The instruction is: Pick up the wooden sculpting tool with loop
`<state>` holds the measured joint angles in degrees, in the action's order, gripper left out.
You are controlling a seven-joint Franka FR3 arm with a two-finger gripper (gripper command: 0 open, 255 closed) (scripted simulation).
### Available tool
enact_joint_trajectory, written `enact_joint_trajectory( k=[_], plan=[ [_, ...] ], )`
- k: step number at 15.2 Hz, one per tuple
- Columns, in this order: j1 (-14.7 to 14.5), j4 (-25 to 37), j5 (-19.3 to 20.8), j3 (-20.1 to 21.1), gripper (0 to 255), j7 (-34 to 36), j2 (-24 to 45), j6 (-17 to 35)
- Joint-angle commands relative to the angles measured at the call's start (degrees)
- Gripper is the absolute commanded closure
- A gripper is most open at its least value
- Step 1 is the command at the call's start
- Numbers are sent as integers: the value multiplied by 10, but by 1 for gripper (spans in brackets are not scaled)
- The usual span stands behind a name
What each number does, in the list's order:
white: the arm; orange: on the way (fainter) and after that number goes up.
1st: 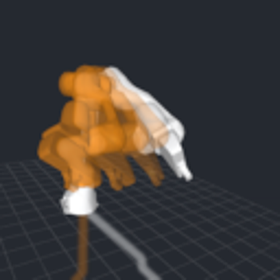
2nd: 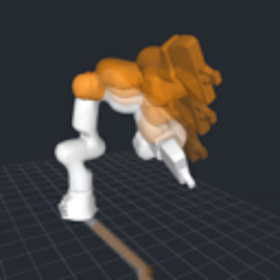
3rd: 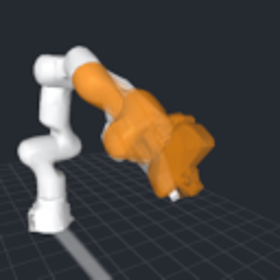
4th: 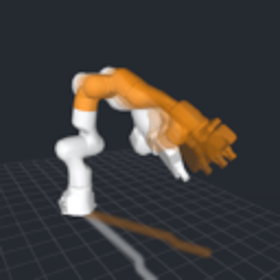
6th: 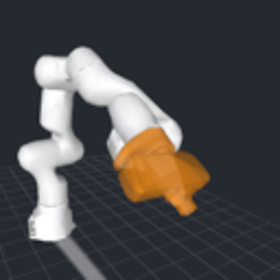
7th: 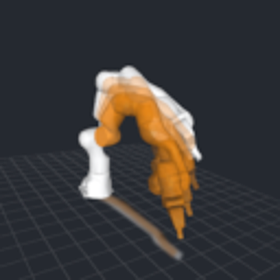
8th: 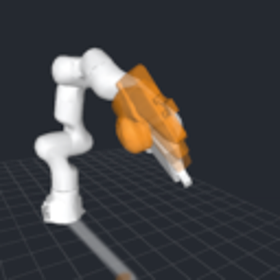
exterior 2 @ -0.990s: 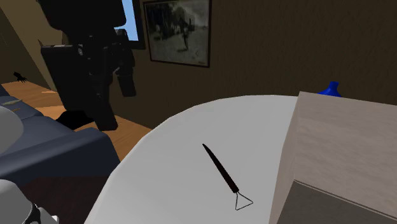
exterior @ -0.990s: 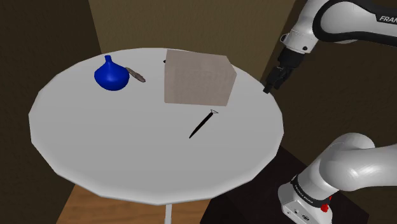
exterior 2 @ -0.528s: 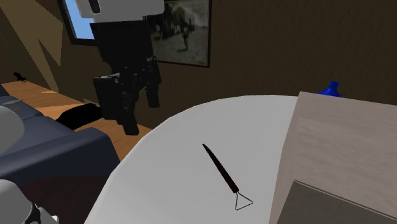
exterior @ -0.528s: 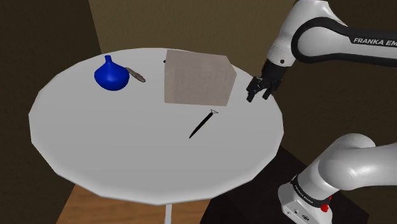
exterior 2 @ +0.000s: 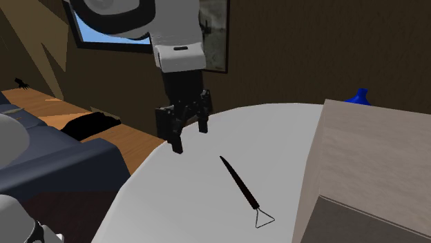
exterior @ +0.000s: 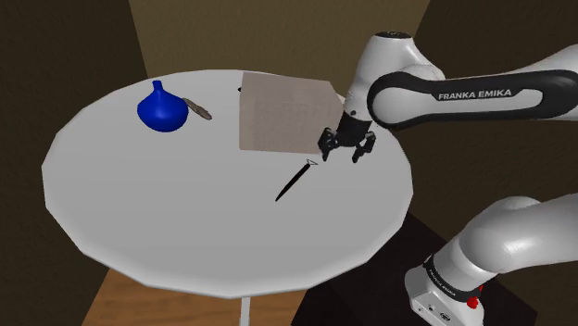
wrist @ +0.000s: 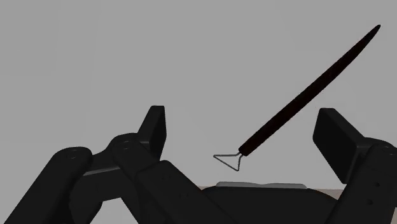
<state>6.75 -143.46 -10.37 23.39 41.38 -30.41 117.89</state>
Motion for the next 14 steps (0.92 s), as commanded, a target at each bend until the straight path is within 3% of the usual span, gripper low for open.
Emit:
enact_joint_trajectory(
  k=[1, 5, 9, 12, 14],
  plan=[
    [22, 12, 10, 38, 0, 81, 43, 32],
    [74, 55, 67, 112, 0, 249, 148, 82],
    [120, 115, 174, 166, 0, 442, 272, 106],
    [119, 171, 269, 166, 0, 587, 372, 101],
    [111, 176, 284, 158, 0, 606, 388, 106]
  ],
)
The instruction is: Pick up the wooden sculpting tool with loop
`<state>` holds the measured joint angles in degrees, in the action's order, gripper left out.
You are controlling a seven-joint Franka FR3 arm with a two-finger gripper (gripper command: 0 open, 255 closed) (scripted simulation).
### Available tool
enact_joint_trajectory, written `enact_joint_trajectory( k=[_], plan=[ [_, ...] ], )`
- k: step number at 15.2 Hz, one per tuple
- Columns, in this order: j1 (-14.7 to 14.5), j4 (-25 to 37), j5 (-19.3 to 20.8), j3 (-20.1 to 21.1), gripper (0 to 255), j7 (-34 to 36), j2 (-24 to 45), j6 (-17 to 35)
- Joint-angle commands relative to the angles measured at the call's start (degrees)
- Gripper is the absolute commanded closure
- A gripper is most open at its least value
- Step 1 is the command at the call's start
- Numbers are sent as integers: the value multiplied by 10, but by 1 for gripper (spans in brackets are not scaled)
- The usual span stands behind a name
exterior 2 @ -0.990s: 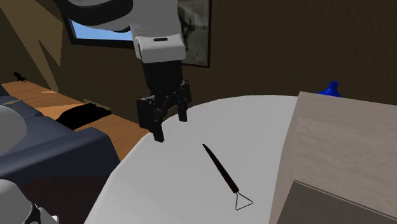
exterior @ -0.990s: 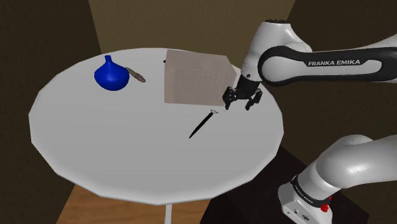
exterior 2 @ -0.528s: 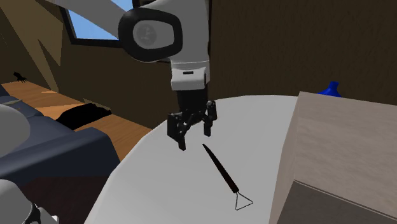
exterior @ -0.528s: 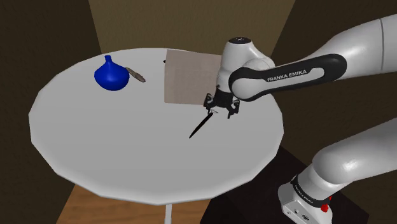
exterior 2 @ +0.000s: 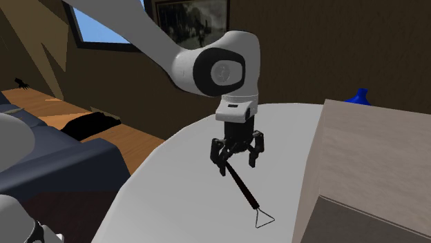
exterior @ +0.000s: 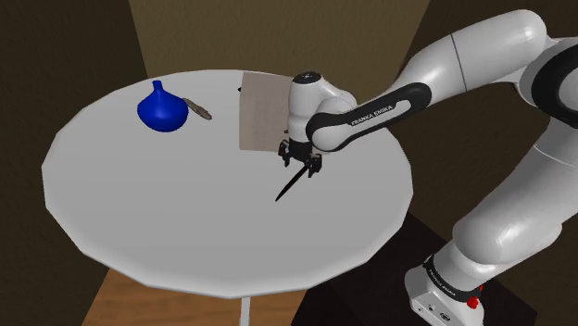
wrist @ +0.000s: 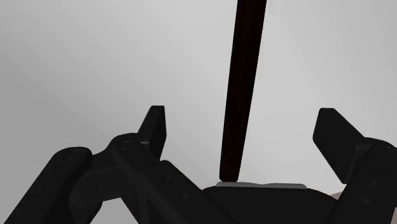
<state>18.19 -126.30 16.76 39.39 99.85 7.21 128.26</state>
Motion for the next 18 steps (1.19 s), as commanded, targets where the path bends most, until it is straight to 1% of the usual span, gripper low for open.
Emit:
enact_joint_trajectory(
  k=[1, 6, 8, 9, 13, 15, 17, 18],
  plan=[
    [-5, 2, 19, -4, 0, 26, 18, 8],
    [-14, -7, 56, -15, 0, 56, 54, 40],
    [-14, -7, 56, -16, 0, 56, 53, 40],
    [-15, -8, 57, -16, 255, 57, 54, 41],
    [-18, -9, 64, -17, 255, 65, 60, 46],
    [-12, -22, 55, -15, 255, 57, 47, 51],
    [-12, -23, 59, -17, 255, 58, 50, 54],
    [-15, -7, 56, -16, 255, 56, 53, 40]
  ],
)
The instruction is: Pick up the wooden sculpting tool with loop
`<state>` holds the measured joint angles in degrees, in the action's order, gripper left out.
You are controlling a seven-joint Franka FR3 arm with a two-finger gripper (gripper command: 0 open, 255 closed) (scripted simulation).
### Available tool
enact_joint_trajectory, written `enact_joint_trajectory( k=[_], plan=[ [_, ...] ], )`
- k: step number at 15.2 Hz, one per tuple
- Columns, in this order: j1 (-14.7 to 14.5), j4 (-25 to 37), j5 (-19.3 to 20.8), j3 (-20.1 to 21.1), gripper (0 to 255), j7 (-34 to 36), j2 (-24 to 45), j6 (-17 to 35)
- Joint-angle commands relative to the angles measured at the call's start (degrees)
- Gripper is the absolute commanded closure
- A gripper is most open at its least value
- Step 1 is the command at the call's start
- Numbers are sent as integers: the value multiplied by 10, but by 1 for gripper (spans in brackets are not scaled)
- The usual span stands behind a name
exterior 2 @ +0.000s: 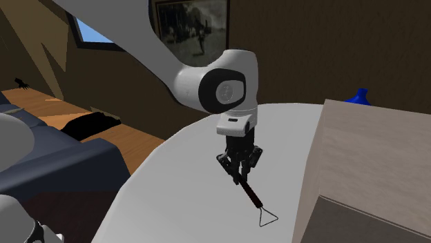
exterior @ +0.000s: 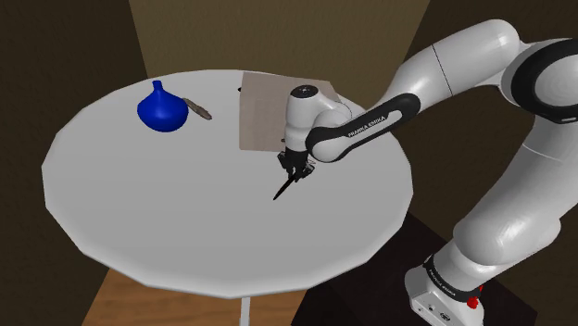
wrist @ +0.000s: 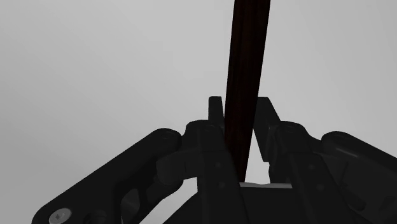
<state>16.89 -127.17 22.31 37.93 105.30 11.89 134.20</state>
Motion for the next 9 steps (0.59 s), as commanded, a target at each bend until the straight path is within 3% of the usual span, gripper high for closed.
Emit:
enact_joint_trajectory(
  k=[1, 9],
  plan=[
    [0, 3, -6, 1, 255, -4, 0, -25],
    [11, 18, -58, 15, 255, -45, -49, -72]
  ],
)
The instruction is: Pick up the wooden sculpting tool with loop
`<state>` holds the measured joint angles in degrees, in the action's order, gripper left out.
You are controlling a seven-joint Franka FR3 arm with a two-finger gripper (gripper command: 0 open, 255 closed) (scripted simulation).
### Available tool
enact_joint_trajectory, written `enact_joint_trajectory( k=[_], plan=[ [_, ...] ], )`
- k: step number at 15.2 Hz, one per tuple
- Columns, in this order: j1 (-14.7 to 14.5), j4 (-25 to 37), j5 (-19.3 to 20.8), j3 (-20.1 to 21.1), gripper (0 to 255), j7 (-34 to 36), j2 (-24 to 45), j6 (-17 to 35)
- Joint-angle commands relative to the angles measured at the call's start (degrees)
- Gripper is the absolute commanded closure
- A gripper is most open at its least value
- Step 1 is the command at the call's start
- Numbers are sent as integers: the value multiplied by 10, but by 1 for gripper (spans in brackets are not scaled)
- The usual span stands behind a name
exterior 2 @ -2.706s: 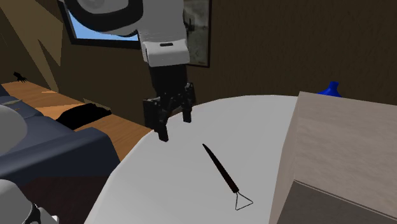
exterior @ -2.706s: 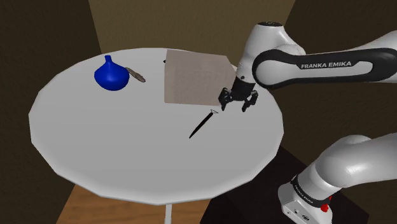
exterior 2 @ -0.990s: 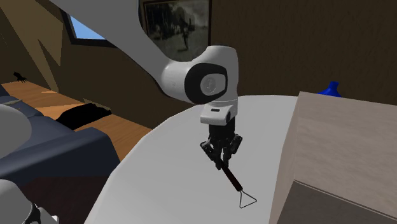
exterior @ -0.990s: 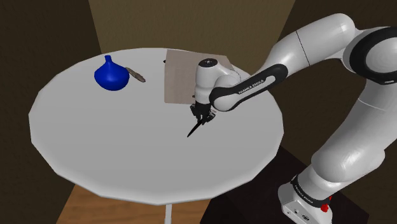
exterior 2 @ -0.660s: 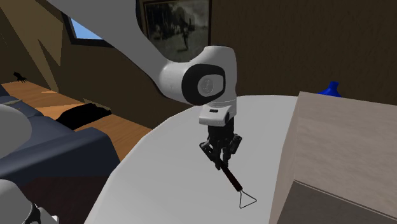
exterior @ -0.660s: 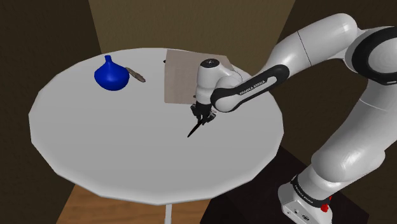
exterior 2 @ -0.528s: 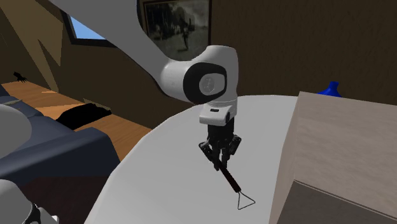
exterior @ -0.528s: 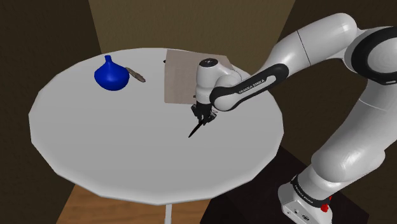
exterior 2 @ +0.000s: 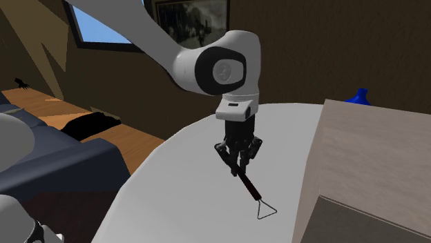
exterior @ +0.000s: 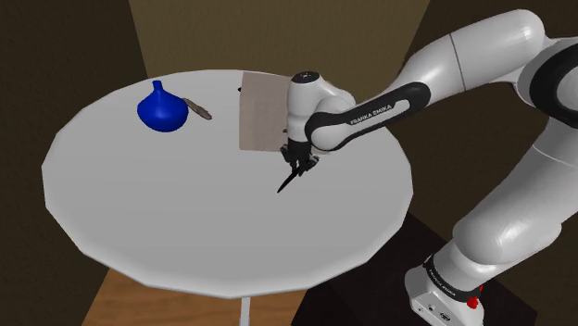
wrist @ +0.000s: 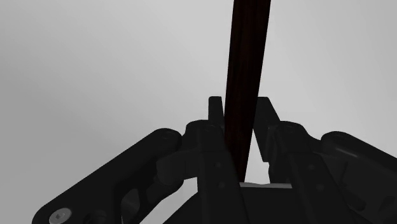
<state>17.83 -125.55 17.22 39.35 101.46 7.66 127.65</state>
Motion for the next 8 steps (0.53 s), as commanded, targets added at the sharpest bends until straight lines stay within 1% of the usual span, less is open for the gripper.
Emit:
enact_joint_trajectory(
  k=[1, 6, 8],
  plan=[
    [3, 5, -13, 2, 255, -12, -13, -13],
    [7, 19, -40, 6, 255, -34, -40, -45],
    [7, 20, -41, 6, 255, -35, -40, -46]
  ],
)
